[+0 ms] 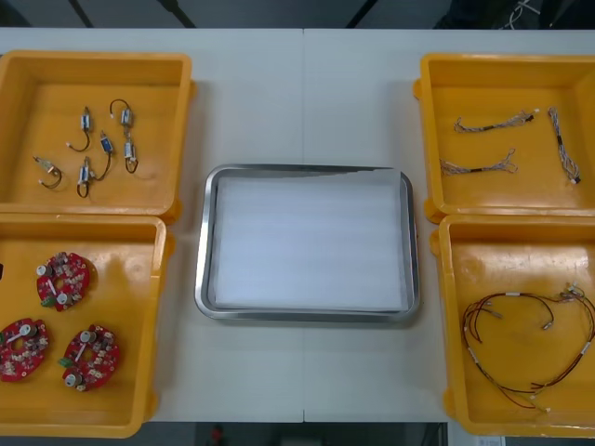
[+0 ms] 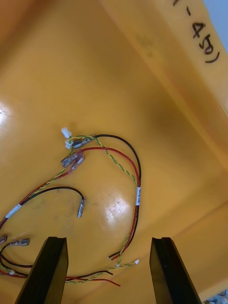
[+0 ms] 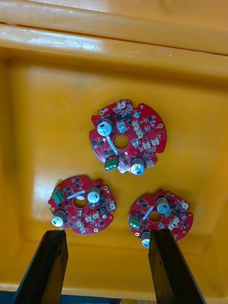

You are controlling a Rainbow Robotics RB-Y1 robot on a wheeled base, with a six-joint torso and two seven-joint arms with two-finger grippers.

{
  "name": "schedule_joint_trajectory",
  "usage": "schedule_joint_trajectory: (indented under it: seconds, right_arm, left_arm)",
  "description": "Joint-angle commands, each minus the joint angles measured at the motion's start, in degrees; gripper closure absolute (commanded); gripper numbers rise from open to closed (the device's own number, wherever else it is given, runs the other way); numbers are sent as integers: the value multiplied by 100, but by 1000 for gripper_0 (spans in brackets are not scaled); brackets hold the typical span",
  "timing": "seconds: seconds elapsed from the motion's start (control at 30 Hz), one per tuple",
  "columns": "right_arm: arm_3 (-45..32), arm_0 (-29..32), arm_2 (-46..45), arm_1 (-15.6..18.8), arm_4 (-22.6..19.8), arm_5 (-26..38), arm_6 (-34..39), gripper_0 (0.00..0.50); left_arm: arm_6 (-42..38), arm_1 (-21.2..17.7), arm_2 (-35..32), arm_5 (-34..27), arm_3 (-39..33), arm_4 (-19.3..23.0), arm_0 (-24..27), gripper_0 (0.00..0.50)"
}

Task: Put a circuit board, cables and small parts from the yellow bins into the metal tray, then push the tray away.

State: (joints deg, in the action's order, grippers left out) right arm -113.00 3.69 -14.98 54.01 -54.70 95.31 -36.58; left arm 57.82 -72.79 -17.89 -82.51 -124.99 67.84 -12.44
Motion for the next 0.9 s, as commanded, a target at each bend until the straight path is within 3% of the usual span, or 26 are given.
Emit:
schedule_joint_trajectory:
  seconds: [0.03,0.43,0.9]
  right_arm:
    - [-152,465,-172,119,56,-417,55,0]
    - [-152,747,-172,-347,319,-698,-121,0]
    - [-152,1142,-66,-646,644,-1146,-402,0]
  left_arm:
    - [230,-121,-145,112,177,-52,-109,0]
    - [353,-86,338,666,660,-8,-109,0]
    - [520,-86,1015,1228,687,-359,-206,0]
